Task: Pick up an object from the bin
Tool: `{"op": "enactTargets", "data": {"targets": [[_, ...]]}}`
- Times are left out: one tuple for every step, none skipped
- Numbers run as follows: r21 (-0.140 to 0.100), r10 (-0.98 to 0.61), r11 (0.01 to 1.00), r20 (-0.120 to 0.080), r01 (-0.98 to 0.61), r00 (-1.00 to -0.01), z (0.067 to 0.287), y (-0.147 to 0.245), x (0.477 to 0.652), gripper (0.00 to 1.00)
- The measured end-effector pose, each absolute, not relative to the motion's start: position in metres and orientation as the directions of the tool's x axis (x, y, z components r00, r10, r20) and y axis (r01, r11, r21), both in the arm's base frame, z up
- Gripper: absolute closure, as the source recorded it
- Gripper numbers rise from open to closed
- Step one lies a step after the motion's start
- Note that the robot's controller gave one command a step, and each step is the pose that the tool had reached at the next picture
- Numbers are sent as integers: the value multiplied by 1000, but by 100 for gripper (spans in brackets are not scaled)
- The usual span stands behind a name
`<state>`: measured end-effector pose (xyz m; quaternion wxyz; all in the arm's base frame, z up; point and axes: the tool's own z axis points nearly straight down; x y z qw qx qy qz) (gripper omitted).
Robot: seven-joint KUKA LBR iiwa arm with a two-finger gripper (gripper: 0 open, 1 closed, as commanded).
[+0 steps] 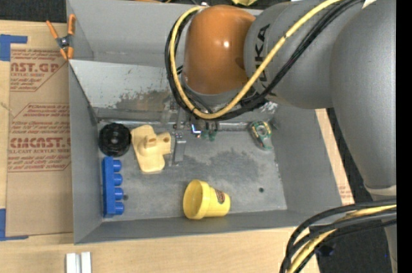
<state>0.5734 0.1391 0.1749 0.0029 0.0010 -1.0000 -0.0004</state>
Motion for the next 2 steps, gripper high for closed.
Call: {"op": "enactTargets", "data": {"targets": [[2,0,1000,-1,0,-1000,179,138,575,0],[1,-406,914,-4,-406,-914,78,141,581,0]]}}
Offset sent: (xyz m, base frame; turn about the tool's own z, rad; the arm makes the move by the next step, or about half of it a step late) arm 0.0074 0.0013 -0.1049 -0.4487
